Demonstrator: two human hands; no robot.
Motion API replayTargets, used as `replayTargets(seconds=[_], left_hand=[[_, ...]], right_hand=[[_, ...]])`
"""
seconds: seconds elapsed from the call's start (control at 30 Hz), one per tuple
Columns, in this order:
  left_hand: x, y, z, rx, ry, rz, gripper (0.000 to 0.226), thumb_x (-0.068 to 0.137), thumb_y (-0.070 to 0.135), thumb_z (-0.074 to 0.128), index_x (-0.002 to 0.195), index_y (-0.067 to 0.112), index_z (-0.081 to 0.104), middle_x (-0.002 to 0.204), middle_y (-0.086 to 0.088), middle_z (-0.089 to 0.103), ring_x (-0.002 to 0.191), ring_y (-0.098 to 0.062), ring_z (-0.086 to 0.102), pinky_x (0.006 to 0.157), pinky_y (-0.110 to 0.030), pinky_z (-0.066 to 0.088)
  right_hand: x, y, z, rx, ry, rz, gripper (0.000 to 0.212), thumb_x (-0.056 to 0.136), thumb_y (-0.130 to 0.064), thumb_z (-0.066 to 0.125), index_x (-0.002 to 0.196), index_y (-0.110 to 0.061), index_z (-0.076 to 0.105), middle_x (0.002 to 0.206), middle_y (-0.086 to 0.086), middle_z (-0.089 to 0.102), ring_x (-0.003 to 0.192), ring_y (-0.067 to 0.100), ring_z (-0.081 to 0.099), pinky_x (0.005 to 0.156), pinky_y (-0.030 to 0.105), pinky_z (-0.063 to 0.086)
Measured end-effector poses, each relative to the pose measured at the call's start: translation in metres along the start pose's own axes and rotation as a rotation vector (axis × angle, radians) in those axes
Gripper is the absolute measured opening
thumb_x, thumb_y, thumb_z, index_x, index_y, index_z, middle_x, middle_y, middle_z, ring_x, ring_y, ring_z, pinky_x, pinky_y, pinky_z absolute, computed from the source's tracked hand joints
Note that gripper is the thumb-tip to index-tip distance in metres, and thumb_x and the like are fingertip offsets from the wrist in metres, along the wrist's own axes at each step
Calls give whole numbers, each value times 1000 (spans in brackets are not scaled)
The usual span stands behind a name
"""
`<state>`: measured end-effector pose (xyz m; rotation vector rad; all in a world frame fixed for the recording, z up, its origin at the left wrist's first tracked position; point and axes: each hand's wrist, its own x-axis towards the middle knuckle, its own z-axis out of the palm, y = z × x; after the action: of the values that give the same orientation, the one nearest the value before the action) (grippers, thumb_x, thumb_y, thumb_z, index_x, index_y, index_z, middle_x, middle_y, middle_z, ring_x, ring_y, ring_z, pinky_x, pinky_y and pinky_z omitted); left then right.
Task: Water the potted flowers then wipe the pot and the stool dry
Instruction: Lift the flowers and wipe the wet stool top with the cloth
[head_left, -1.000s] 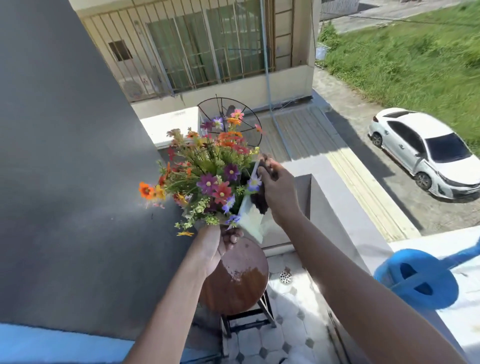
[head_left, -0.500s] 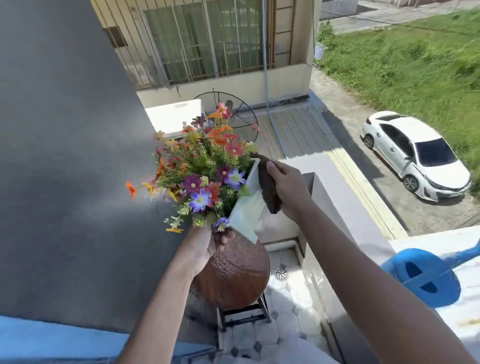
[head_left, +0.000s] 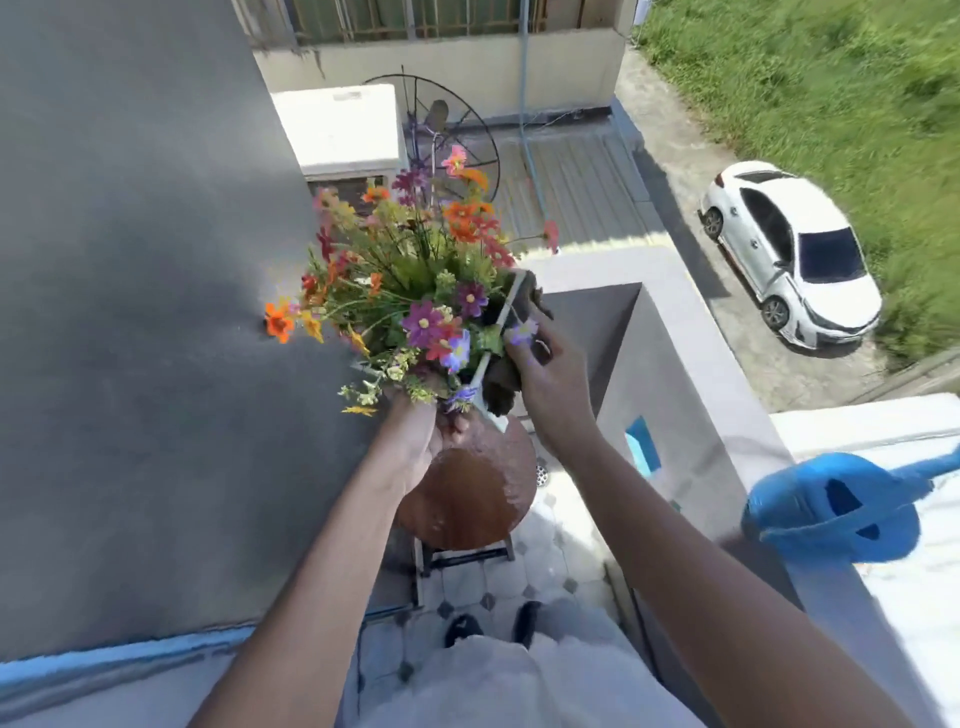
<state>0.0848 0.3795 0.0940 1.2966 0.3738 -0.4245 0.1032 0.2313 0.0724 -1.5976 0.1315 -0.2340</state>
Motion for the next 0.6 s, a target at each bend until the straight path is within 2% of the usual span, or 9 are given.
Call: replayTargets(seconds=[0.1,0.17,0.27,0.33,0.4,0.47,0.53,0.6], left_hand=[[14,-5,-5,-64,-9,-79,32,103,14,28,82,8,52,57,-10,59,37,-9,47,36,-18,36],[27,-8,-9,-81,3,-117,32,102,12,28,82,7,53,58,-11,61,39,-9,47,37,-18,38],[51,-11,-16,-135,60,-150,32,101,11,29,88,4,57,69,-16,59,42,-10,48,39,-19,40],[70,-11,-18,-190,72,-144,31,101,16,33,88,4,58,65,-14,61,41,-10,49,40,-18,41],[88,-11,-20,-211,80,-122,31,101,19,36,87,4,59,60,-11,63,41,-9,49,41,-18,41],[106,-12,-20,-165,104,-91,30,100,17,34,88,5,59,64,-11,60,42,-9,48,41,-17,41],[121,-15,-21,-96,145,-57,31,100,13,30,89,5,58,69,-13,56,42,-8,47,42,-17,39],[134,-22,-25,-57,193,-17,32,98,8,27,91,3,58,72,-13,53,44,-8,46,42,-18,36]], right_hand=[[-8,36,-3,-160,18,16,43,95,-9,62,138,-13,57,122,-4,66,110,10,64,94,23,51],[-9,66,-5,-209,-25,121,46,94,-7,61,139,-15,56,126,-2,64,111,14,64,94,26,52],[-7,108,-9,-265,-73,304,42,92,-7,58,133,-18,62,117,1,69,97,14,65,84,29,52],[-12,134,-9,-302,-123,349,42,91,-3,55,128,-19,66,108,-1,70,94,14,65,84,31,51],[-20,158,-4,-368,-220,355,45,90,-3,54,130,-21,65,118,-5,68,108,15,64,96,37,52],[-29,182,5,-472,-325,334,47,92,-5,53,135,-23,62,129,-5,65,120,16,59,105,33,45],[-40,200,19,-566,-431,274,50,94,-5,52,139,-26,57,134,1,62,125,18,54,105,21,36],[-51,218,40,-608,-607,222,52,94,-6,50,143,-24,53,128,11,55,117,26,53,102,23,37]])
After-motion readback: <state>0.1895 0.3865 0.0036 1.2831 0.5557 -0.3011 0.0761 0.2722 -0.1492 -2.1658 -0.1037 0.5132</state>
